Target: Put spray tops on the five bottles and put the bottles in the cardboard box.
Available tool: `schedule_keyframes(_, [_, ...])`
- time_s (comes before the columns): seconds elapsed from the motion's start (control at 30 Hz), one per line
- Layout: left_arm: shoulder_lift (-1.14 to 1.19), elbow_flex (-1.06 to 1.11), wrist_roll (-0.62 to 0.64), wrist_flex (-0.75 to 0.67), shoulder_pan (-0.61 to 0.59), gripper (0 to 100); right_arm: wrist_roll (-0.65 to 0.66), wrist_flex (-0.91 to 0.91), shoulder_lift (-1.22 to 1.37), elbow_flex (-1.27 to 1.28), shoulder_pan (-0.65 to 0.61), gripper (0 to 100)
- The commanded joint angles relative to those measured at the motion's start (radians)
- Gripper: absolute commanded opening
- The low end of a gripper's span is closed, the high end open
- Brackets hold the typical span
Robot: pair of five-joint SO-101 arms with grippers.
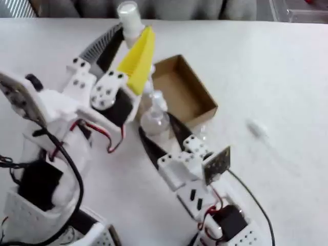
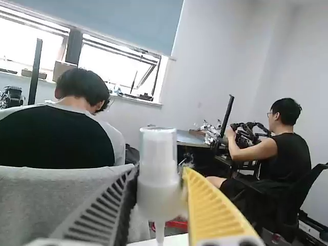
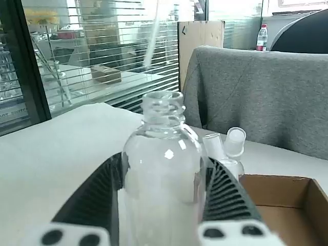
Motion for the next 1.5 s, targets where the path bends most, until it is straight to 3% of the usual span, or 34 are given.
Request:
schedule_keyframes(0.0, [-0.068,0.094,-0.012,-0.110,0.002,2,-0.008,0.005,-0.012,-0.009,-0.005,1.5])
schedule_keyframes(0.5, [-0.214,0.301,-0.008,-0.110,0.007,2,-0.003,0.005,-0.012,-0.009,-0.005,1.5])
schedule_keyframes(0.87, [-0.469,0.628,-0.005,-0.109,0.015,2,-0.003,0.005,-0.012,-0.009,-0.005,1.5])
schedule_keyframes(1.07, [-0.608,0.752,-0.005,-0.106,0.131,2,-0.003,0.005,-0.012,-0.009,-0.005,1.5])
schedule_keyframes(1.3, [-0.618,0.772,-0.005,-0.031,0.140,2,-0.003,0.005,-0.012,-0.009,-0.005,1.5])
schedule_keyframes(1.47, [-0.618,0.776,-0.003,-0.014,0.131,16,-0.003,0.005,-0.012,-0.009,-0.005,1.5])
